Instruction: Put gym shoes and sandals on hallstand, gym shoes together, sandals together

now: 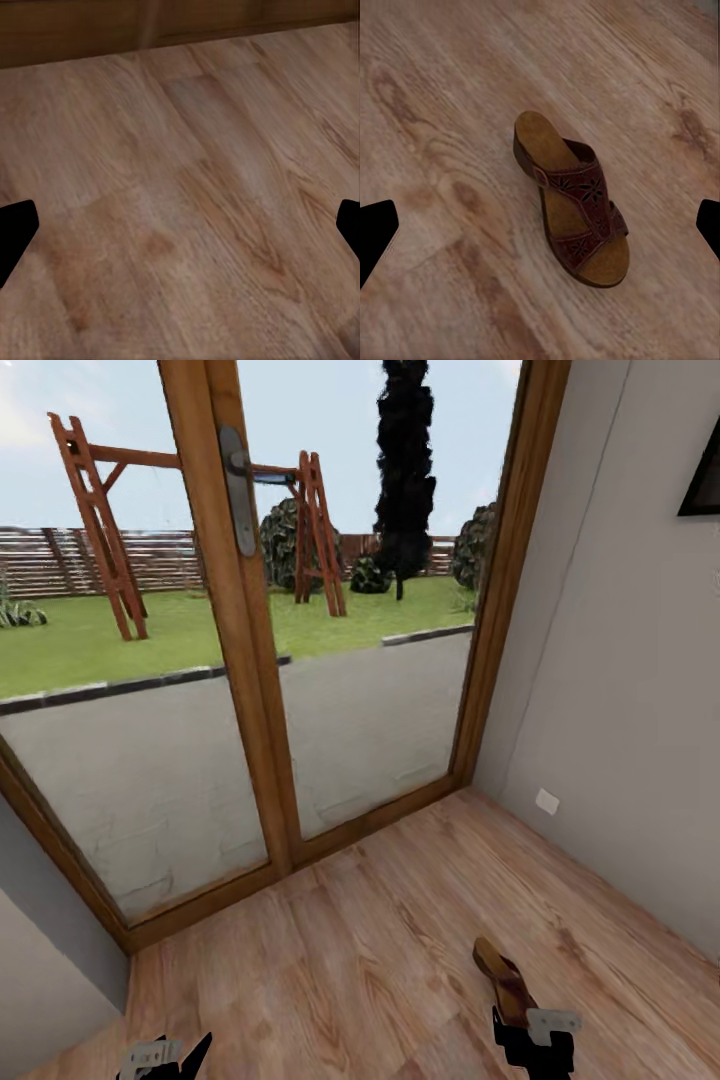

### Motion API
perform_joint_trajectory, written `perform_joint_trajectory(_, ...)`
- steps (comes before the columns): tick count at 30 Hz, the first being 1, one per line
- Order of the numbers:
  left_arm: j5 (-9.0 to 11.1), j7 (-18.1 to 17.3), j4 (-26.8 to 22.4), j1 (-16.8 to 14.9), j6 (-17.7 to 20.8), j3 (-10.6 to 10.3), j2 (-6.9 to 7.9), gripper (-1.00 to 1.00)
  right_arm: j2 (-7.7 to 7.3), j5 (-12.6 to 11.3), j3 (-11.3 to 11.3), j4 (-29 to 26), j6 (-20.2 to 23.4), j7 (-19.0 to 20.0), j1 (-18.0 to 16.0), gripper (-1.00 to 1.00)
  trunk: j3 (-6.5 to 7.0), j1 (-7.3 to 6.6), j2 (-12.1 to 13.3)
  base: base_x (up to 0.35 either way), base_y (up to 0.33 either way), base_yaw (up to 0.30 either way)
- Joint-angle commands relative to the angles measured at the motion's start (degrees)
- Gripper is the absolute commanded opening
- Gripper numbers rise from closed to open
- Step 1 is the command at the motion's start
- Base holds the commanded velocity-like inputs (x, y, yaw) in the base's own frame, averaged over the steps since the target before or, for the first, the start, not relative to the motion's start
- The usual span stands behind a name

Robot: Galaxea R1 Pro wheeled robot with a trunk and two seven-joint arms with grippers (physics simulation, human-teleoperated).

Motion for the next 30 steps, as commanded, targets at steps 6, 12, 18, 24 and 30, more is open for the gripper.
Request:
perform_joint_trajectory(6,0.0,-0.4,0.1,0.0,-0.1,0.3,-0.02,1.0,0.02,0.6,-0.3,0.1,-0.2,-0.3,-0.1,1.0,0.26,0.02,0.0,0.284,0.216,-0.26)
perform_joint_trajectory(12,0.1,-0.4,0.1,0.0,-0.1,0.3,-0.02,1.0,0.02,0.6,-0.3,0.1,-0.2,-0.4,-0.1,1.0,0.56,0.02,0.0,0.308,0.157,-0.265)
perform_joint_trajectory(18,0.1,-0.4,0.1,0.0,-0.1,0.3,-0.02,1.0,0.02,0.6,-0.3,0.1,-0.2,-0.4,-0.1,1.0,0.83,0.02,0.0,0.319,0.129,-0.271)
perform_joint_trajectory(24,0.1,-0.4,0.1,0.0,-0.1,0.3,-0.02,1.0,0.02,0.6,-0.3,0.1,-0.2,-0.4,-0.1,1.0,1.04,0.02,0.0,0.316,0.096,-0.281)
perform_joint_trajectory(30,0.0,-0.4,0.1,0.0,-0.1,0.3,-0.02,1.0,0.02,0.6,-0.3,0.1,-0.1,-0.4,-0.1,1.0,1.2,0.02,0.0,0.203,0.036,-0.288)
